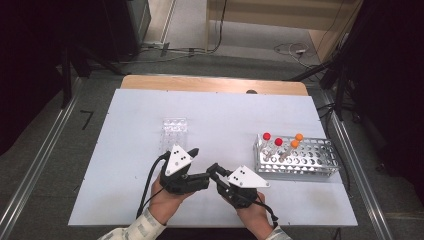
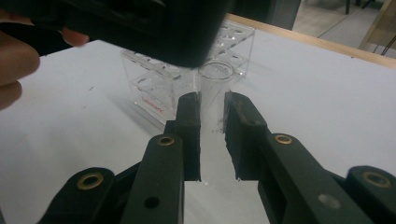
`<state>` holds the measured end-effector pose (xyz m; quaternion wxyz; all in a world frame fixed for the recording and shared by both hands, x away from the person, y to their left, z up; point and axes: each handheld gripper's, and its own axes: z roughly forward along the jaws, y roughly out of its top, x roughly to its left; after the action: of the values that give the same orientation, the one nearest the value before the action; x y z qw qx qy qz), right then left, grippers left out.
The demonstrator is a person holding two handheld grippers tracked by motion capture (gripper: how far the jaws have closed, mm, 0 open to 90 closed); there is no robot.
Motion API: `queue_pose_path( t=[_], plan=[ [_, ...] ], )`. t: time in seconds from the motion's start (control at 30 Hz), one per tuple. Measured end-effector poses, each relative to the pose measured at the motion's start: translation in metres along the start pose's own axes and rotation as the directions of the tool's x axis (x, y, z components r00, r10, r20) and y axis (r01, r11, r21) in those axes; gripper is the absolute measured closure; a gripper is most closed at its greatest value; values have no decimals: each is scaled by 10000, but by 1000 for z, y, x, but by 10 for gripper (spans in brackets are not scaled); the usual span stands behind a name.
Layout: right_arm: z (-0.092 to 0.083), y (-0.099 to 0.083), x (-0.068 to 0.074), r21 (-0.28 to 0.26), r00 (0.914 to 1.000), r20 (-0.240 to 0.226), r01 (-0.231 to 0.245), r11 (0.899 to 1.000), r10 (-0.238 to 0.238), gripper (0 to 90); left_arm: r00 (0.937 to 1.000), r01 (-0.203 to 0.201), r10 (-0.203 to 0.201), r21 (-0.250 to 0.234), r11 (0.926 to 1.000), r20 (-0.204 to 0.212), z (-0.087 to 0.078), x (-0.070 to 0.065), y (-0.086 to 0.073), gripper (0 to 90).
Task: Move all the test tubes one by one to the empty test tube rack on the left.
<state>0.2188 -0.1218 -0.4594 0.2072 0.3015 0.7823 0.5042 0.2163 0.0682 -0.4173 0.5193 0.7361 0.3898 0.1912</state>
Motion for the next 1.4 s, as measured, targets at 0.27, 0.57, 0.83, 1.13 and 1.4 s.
queue_pose_path(
  t=[0.27,0.57,0.83,1.13,1.4],
  plan=[
    [1,1,4,-17,9999,-79,68,10000,-68,735,9979,-77,52,394,9992,641,4,-2,-3,631],
    [1,1,4,-47,10000,-52,71,10000,-71,734,9977,-173,132,632,9979,659,6,-2,-4,735],
    [2,0,4,-5,10000,-45,64,10000,-64,733,9979,-172,128,686,9975,642,7,-1,-4,755],
    [2,1,3,48,9996,-289,22,10000,-20,593,9987,-112,83,579,9983,508,3,3,-2,767],
    [3,2,3,205,9988,-488,30,9998,-20,443,9992,3,-20,429,9991,404,-2,8,1,767]
  ],
)
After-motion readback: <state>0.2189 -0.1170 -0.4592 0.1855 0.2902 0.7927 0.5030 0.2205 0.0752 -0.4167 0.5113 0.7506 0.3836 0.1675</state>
